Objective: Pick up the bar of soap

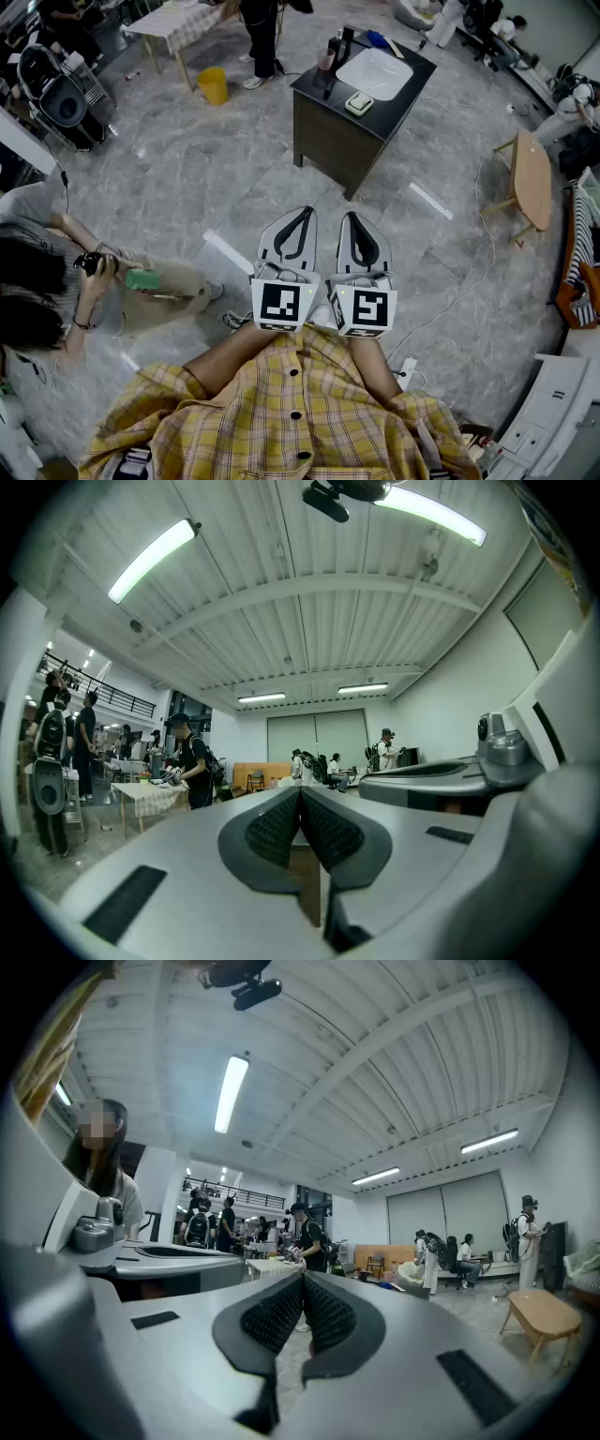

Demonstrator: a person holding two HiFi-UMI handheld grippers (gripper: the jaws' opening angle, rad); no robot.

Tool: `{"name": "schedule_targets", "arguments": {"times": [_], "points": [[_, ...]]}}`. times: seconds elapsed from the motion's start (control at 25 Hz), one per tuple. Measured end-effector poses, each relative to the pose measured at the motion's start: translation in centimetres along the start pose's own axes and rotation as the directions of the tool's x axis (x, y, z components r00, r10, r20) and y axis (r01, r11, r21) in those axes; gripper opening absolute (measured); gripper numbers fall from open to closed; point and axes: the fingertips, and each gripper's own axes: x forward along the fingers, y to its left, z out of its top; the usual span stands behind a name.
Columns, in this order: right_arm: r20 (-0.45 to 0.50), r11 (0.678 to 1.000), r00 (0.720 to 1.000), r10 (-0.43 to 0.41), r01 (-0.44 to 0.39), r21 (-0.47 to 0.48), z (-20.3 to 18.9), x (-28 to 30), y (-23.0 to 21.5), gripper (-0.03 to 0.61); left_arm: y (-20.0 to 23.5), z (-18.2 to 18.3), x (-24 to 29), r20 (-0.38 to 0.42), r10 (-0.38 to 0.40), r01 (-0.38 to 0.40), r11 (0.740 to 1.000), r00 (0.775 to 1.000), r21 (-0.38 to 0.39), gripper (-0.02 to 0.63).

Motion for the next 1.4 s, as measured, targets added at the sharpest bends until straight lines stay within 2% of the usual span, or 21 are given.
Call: {"name": "schedule_targets", "arguments": {"times": [0.28, 0.48, 0.72, 1.0, 1.2, 1.4], "points": [[0.001, 1.0, 1.0, -0.003, 0.003, 0.0, 0.1, 0.5, -1.1, 0.02, -0.3, 0.1, 1.0, -0.006, 0.001, -0.001, 1.0, 1.0, 0.001, 0.012], [0.013, 0.999, 1.0, 0.004, -0.005, 0.043, 0.4, 2.0, -2.6, 0.02, 0.0, 0.1, 3.1, -0.025, 0.003, -0.003, 1.0, 1.0, 0.002, 0.012], [0.028, 0.999, 1.0, 0.004, -0.005, 0.042, -0.4, -1.9, -3.7, 0.02, -3.7, -0.5, 1.0, -0.018, 0.005, -0.005, 1.0, 1.0, 0.004, 0.012], [0.031, 0.999, 1.0, 0.007, -0.009, 0.052, -1.0, -3.4, -7.7, 0.02, -7.2, -0.5, 2.9, -0.03, 0.016, -0.016, 1.0, 0.999, 0.019, 0.012], [0.05, 0.996, 0.999, 0.016, -0.021, 0.087, -1.8, -4.5, -9.8, 0.02, -10.3, -1.9, 3.5, -0.066, 0.024, -0.022, 0.999, 0.998, 0.03, 0.012], [0.04, 0.992, 0.999, 0.004, -0.009, 0.122, -3.0, -4.7, -12.3, 0.02, -10.9, -2.6, 4.6, -0.093, 0.04, -0.036, 0.999, 0.995, 0.039, 0.012]]}}
